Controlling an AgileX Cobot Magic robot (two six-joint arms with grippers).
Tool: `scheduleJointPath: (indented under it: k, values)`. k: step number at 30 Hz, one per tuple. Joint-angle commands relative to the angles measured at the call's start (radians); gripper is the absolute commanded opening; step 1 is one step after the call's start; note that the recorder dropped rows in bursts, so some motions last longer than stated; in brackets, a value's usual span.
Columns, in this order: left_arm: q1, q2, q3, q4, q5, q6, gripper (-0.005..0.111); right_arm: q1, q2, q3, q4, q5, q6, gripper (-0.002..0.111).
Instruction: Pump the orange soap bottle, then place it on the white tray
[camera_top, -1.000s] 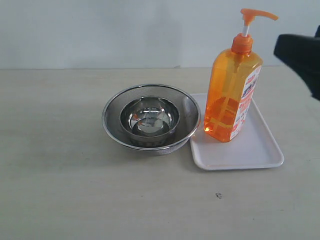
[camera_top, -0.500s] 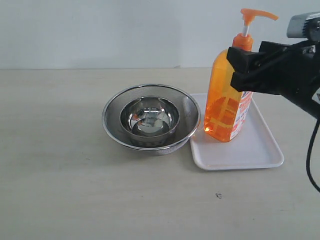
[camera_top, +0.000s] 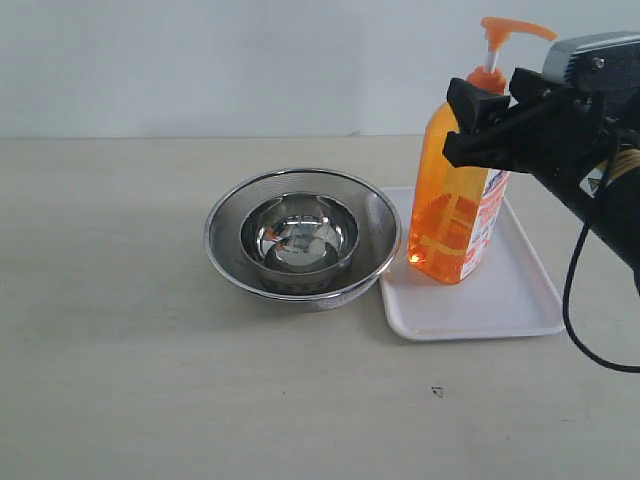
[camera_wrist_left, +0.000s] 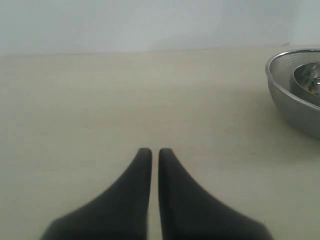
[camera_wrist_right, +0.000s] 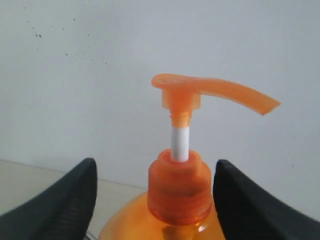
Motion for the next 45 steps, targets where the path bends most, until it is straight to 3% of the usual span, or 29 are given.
scheduleJointPath:
  k: [1,10,13,18,30,34,41,45]
  values:
    - [0.002,-0.003,-0.001,-0.002,-0.008,0.008,0.005,-0.002,0.03,-0.035,0.008,0.004,0.009,0.061]
    - [0.002,-0.003,-0.001,-0.002,-0.008,0.008,0.005,-0.002,0.125,-0.097,0.018,-0.013,0.014,0.06]
    - [0.002,-0.003,-0.001,-0.002,-0.008,0.008,0.005,-0.002,0.127,-0.102,0.018,-0.009,0.015,0.044]
    - [0.002,-0.003,-0.001,-0.002,-0.008,0.008,0.005,-0.002,0.127,-0.102,0.016,0.002,0.015,0.0]
    - [0.002,-0.003,-0.001,-0.002,-0.008,0.008,0.005,-0.003,0.031,-0.109,0.003,0.038,0.032,0.0]
    - [0.002,-0.003,-0.001,-0.002,-0.008,0.008,0.005,-0.046,-0.038,-0.15,-0.13,0.194,0.069,0.0]
    - [0.002,-0.003,-0.001,-0.002,-0.008,0.008,0.005,-0.163,-0.137,-0.17,-0.319,0.274,0.142,0.0]
    - [0.002,-0.003,-0.001,-0.002,-0.008,0.008,0.005,-0.261,-0.155,-0.227,-0.64,0.262,0.388,0.0]
